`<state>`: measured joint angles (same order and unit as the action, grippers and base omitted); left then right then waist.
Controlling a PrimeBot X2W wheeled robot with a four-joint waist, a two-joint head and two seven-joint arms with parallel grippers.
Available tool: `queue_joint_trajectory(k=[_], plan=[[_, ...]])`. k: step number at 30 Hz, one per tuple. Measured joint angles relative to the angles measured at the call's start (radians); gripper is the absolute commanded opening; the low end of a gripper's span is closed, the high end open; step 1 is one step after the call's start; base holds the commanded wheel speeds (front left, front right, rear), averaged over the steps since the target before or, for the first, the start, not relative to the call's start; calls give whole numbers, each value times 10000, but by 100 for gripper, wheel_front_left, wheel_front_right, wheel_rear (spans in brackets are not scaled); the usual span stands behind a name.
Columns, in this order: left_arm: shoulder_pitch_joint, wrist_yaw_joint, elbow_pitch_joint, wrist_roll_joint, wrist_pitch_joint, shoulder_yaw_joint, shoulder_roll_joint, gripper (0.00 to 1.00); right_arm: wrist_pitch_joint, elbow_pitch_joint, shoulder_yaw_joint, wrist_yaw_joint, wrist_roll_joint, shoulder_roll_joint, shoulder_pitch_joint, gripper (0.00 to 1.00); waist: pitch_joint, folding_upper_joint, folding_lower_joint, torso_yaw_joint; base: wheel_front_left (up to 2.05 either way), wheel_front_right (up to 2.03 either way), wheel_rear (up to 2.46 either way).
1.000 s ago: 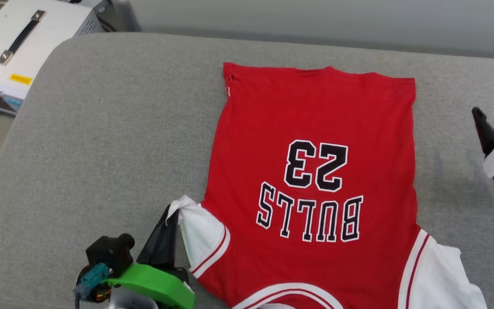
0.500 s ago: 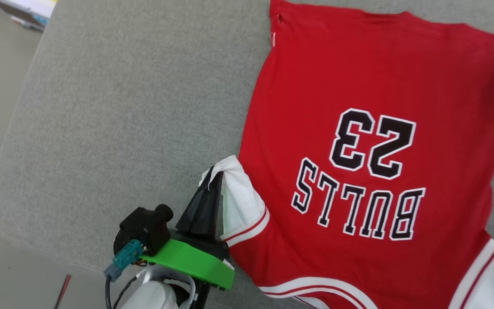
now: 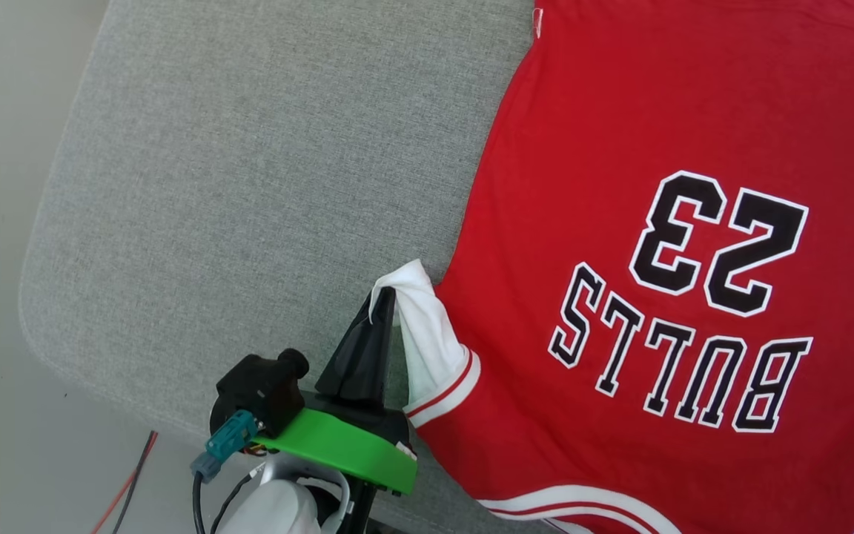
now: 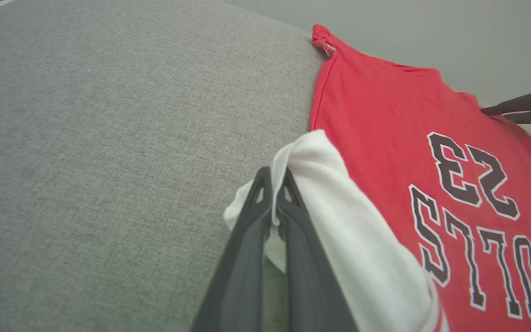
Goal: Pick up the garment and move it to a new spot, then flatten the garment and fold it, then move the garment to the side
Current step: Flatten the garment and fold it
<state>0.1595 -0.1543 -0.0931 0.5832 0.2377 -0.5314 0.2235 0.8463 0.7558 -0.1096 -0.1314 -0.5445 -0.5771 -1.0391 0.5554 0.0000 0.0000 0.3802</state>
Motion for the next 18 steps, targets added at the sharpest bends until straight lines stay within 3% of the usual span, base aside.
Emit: queue_joint_trajectory(k=[1, 2, 11, 18], plan=[[0, 0, 0, 17, 4, 2, -10, 0, 117, -15, -35, 0, -2, -27, -46, 8, -4, 0, 0, 5, 0, 0, 0], [0, 0, -2, 38, 6, 6, -17, 0, 203, -40, -38, 0, -27, -21, -53, 0, -15, 0, 0, 3, 0, 0, 0], [-9, -8, 253, 165, -17, 13, -29, 0, 639, -207, -38, 2, -163, -219, 239, 0, -362, 1, 1, -10, 0, 0, 0], [-189, -107, 489, 272, -278, 121, 174, 0, 477, -727, 171, -2, -359, -537, 1406, 0, -1217, 0, 1, -202, 0, 0, 0]])
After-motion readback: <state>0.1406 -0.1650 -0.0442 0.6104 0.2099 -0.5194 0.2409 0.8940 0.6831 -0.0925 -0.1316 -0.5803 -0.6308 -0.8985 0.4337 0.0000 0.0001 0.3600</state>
